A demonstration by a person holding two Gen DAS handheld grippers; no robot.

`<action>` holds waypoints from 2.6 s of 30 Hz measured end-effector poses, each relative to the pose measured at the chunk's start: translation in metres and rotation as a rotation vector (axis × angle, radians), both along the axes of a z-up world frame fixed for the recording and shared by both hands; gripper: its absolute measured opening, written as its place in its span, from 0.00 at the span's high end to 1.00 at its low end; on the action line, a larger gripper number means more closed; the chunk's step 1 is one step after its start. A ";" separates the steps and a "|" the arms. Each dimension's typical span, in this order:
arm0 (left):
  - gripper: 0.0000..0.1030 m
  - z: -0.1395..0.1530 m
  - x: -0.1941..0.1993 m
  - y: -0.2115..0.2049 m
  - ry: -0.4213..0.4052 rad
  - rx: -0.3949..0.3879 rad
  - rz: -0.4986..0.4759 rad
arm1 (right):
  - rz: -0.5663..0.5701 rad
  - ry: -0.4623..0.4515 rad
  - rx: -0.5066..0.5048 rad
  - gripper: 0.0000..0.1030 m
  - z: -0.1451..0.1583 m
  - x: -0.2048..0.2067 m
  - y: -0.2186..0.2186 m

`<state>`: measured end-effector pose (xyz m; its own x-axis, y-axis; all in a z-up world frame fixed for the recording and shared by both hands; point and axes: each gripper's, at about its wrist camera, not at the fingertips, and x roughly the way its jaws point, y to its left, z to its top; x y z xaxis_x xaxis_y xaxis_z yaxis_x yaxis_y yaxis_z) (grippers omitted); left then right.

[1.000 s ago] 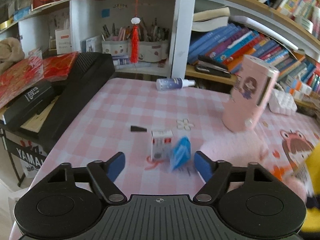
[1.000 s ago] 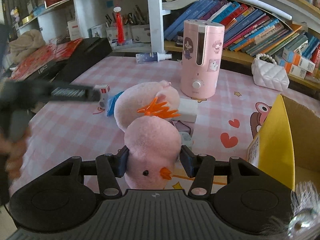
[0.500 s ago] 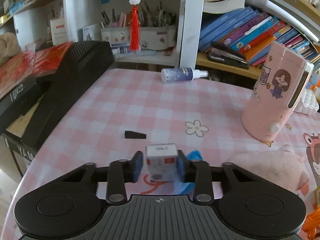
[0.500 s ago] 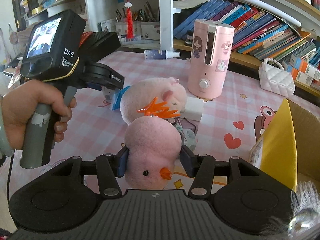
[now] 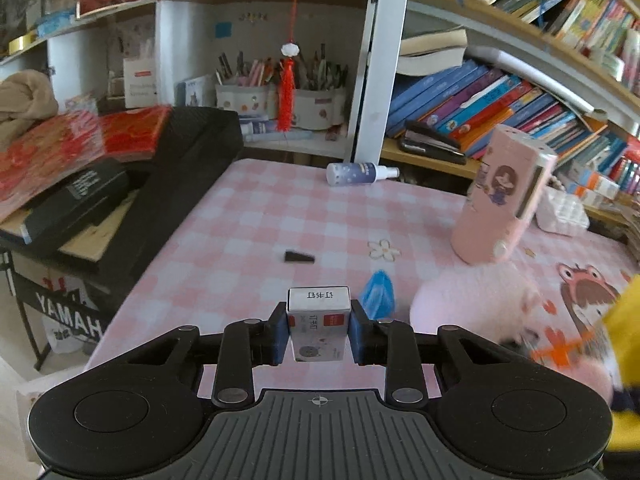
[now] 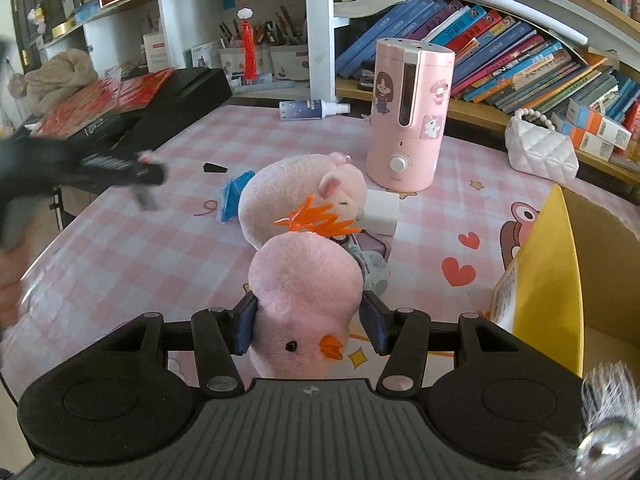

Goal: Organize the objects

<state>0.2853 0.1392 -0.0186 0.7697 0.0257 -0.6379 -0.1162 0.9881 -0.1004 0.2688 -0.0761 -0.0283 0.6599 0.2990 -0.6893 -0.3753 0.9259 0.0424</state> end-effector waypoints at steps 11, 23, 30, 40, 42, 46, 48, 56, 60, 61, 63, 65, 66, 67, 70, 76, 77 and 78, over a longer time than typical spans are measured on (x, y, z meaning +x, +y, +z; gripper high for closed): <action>0.73 0.018 -0.084 0.006 0.007 -0.074 -0.081 | -0.041 -0.015 0.012 0.51 0.017 -0.038 -0.001; 0.73 0.025 -0.150 0.004 -0.038 -0.059 -0.218 | -0.097 -0.021 0.024 0.51 0.028 -0.104 0.008; 0.73 0.020 -0.188 0.003 -0.010 -0.062 -0.300 | -0.138 0.009 0.018 0.51 0.022 -0.149 0.013; 0.73 0.016 -0.230 -0.004 0.008 -0.060 -0.399 | -0.240 0.032 0.035 0.51 0.016 -0.205 0.003; 0.73 0.016 -0.237 -0.006 0.008 -0.058 -0.417 | -0.261 0.034 0.041 0.51 0.015 -0.216 0.000; 0.73 0.014 -0.249 -0.013 0.013 -0.054 -0.460 | -0.299 0.036 0.048 0.51 0.012 -0.236 -0.007; 0.73 0.014 -0.254 -0.018 0.016 -0.054 -0.485 | -0.322 0.037 0.051 0.51 0.011 -0.246 -0.011; 0.73 0.014 -0.265 -0.047 0.013 -0.045 -0.624 | -0.459 0.040 0.063 0.51 0.008 -0.280 -0.038; 0.73 0.014 -0.269 -0.064 0.006 -0.043 -0.696 | -0.534 0.033 0.066 0.51 0.009 -0.297 -0.054; 0.73 0.014 -0.270 -0.068 0.005 -0.043 -0.713 | -0.550 0.032 0.067 0.51 0.010 -0.300 -0.057; 0.73 0.014 -0.271 -0.075 0.004 -0.044 -0.744 | -0.582 0.033 0.067 0.51 0.009 -0.307 -0.065; 0.73 0.014 -0.272 -0.081 0.004 -0.045 -0.769 | -0.606 0.037 0.068 0.51 0.009 -0.312 -0.070; 0.73 0.013 -0.272 -0.084 0.005 -0.046 -0.778 | -0.618 0.039 0.068 0.51 0.009 -0.315 -0.073; 0.73 0.013 -0.272 -0.087 0.006 -0.047 -0.787 | -0.631 0.040 0.068 0.51 0.008 -0.318 -0.076; 0.73 0.012 -0.272 -0.095 0.012 -0.049 -0.815 | -0.662 0.044 0.068 0.51 0.008 -0.324 -0.084; 0.73 0.011 -0.268 -0.113 0.016 -0.049 -0.857 | -0.702 0.051 0.066 0.51 0.007 -0.329 -0.098; 0.73 0.011 -0.267 -0.116 0.018 -0.048 -0.862 | -0.708 0.053 0.068 0.51 0.007 -0.329 -0.101; 0.73 0.011 -0.267 -0.118 0.019 -0.047 -0.867 | -0.715 0.055 0.070 0.51 0.006 -0.328 -0.104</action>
<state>0.0185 0.0212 -0.0078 0.4950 -0.5918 -0.6362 0.6737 0.7238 -0.1491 -0.0594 -0.1800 -0.0219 0.6756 -0.1483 -0.7222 0.3259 0.9387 0.1122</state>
